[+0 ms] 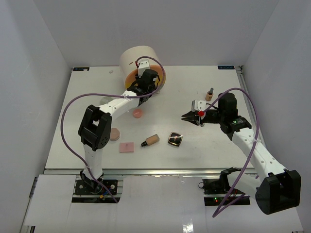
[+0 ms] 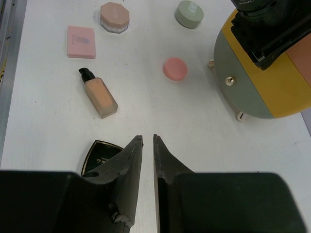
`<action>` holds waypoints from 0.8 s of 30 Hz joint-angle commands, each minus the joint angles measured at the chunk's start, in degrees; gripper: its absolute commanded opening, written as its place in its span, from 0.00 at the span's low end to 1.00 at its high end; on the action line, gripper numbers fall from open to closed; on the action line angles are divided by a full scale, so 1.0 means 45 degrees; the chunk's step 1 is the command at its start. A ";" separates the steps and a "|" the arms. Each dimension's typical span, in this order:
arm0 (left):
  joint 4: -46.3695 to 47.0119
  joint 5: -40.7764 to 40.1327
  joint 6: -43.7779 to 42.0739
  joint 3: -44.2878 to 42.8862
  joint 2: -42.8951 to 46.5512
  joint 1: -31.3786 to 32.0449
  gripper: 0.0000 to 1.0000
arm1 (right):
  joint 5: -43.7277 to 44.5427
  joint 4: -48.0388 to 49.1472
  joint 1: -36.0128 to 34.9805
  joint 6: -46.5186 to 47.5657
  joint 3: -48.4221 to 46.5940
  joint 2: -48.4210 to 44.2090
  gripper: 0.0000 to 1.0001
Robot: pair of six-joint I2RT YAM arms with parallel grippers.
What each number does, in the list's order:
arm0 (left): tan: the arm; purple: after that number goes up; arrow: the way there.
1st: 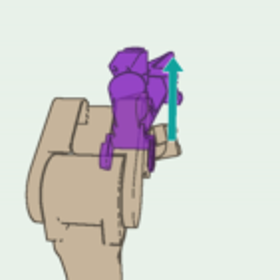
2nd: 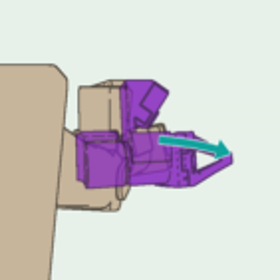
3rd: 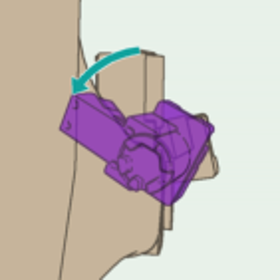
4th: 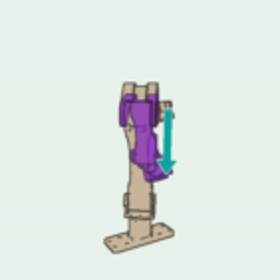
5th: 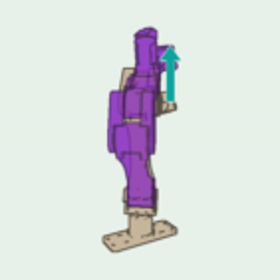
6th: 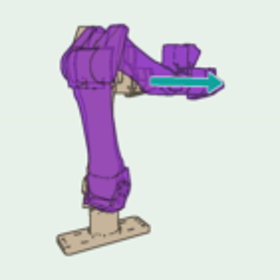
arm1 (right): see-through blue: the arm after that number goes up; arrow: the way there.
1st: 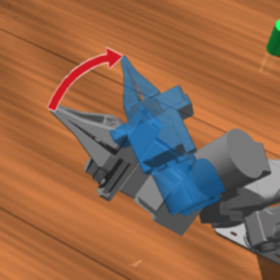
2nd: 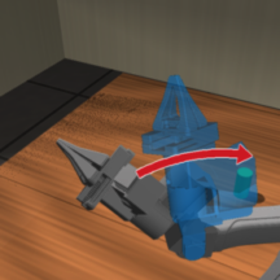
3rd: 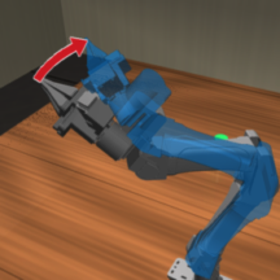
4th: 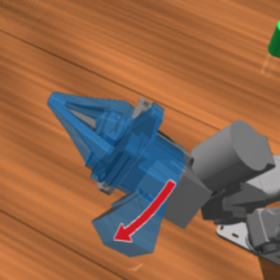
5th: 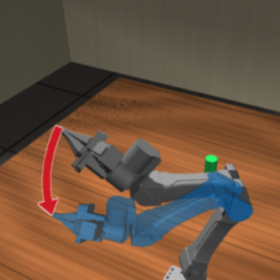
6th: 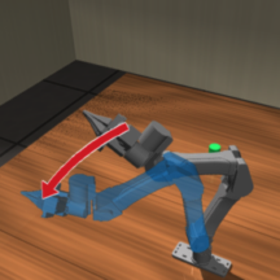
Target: Organize the makeup
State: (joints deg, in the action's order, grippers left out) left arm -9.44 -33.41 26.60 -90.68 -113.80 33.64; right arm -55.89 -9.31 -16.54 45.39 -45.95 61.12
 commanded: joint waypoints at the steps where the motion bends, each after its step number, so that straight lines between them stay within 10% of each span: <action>1: 0.0379 -0.0418 -0.0065 -0.0551 -0.0141 -0.0072 0.40 | -0.0398 0.0487 0.0089 -0.0087 0.0095 0.0004 0.22; 10: 0.0414 0.0614 0.0276 0.0489 0.0676 0.0010 0.21 | -0.0434 0.0488 0.0137 -0.0122 0.0114 -0.0005 0.22; 24: 0.0887 0.1495 0.0927 0.3415 0.3212 0.1411 0.18 | -0.0489 0.0589 0.0200 -0.0137 0.0185 0.0011 0.22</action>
State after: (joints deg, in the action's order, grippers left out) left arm -5.86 -30.33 28.51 -77.44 -104.27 37.50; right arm -56.38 -8.82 -16.08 45.34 -45.93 61.12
